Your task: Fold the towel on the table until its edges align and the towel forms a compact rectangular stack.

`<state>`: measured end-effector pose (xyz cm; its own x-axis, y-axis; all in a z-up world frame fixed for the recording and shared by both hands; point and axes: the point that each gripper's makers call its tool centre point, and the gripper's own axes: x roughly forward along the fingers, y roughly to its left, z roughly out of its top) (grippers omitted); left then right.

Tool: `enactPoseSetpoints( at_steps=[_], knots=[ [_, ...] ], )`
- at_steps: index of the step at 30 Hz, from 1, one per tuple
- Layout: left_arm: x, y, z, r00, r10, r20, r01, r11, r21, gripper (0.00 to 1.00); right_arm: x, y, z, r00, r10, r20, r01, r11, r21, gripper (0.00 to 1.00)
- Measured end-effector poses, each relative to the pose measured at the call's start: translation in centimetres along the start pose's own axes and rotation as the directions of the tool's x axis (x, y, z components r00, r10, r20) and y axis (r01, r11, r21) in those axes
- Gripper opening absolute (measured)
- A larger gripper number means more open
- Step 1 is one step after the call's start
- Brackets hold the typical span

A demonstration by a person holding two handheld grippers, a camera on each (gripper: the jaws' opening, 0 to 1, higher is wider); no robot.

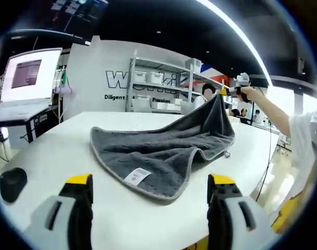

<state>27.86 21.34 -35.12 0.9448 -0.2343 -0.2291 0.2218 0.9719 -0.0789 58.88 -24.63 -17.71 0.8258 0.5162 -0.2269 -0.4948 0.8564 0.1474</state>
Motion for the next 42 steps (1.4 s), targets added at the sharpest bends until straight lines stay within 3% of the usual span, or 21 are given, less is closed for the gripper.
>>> enactPoseSetpoints(
  at_steps=[3, 6, 9, 25, 42],
  knots=[
    [0.0, 0.0, 0.0, 1.000, 0.000, 0.001, 0.000, 1.000, 0.001, 0.96, 0.2, -0.8, 0.7, 0.999, -0.030, 0.036, 0.030, 1.000, -0.005, 0.09],
    [0.0, 0.1, 0.0, 1.000, 0.001, 0.001, -0.001, 1.000, 0.001, 0.96, 0.0, -1.7, 1.8, 0.994, -0.066, 0.084, 0.072, 0.995, -0.073, 0.44],
    [0.0, 0.0, 0.0, 1.000, 0.001, 0.001, -0.001, 1.000, 0.001, 0.96, -0.3, -1.6, 1.7, 0.992, -0.099, 0.073, 0.106, 0.990, -0.090, 0.50],
    [0.4, -0.7, 0.2, 1.000, -0.023, -0.003, 0.023, 1.000, 0.009, 0.96, -1.9, -0.1, 3.0, 0.991, -0.076, 0.108, 0.090, 0.987, -0.130, 0.52],
    [0.5, -1.3, 0.1, 0.999, -0.039, -0.005, 0.039, 0.999, 0.010, 0.96, -3.5, -0.1, 3.1, 0.991, -0.078, 0.110, 0.094, 0.984, -0.152, 0.51]
  ],
)
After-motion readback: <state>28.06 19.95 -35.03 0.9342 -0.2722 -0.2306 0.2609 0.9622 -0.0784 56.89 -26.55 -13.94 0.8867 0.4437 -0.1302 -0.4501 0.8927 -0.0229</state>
